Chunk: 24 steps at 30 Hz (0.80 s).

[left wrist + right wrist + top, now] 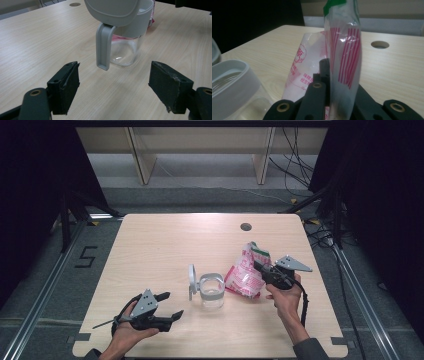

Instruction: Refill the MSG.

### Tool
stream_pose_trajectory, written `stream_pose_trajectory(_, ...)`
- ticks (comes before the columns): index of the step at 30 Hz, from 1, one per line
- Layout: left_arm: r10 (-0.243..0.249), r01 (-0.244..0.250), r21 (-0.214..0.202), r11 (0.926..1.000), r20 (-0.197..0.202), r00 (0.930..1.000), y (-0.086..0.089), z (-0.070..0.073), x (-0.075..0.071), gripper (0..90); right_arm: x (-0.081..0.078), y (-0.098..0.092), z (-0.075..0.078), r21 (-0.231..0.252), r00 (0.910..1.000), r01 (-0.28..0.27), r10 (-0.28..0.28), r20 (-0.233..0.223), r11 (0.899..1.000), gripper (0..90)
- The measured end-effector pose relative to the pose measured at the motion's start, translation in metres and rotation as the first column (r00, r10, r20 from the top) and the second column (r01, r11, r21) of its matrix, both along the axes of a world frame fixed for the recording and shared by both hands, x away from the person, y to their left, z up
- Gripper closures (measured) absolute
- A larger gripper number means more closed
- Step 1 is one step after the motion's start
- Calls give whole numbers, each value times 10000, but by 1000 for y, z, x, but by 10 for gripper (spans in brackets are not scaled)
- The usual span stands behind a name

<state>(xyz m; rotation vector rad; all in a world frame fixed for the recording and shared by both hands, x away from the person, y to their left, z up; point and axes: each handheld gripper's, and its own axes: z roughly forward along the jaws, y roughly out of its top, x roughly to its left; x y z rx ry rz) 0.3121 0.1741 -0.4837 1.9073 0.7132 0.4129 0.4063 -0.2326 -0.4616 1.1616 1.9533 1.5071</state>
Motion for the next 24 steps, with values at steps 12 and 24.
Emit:
stream_pose_trajectory(12,-496,497,144,9987,-53,9988,-15,-4,-9,235,-24,2,25,-542,9918,-449,510,1171,9975,900)
stream_pose_trajectory(24,-1552,1548,379,9872,83,9878,-63,-9,-22,272,-50,-7,54,-511,9854,-568,643,1578,9971,900)
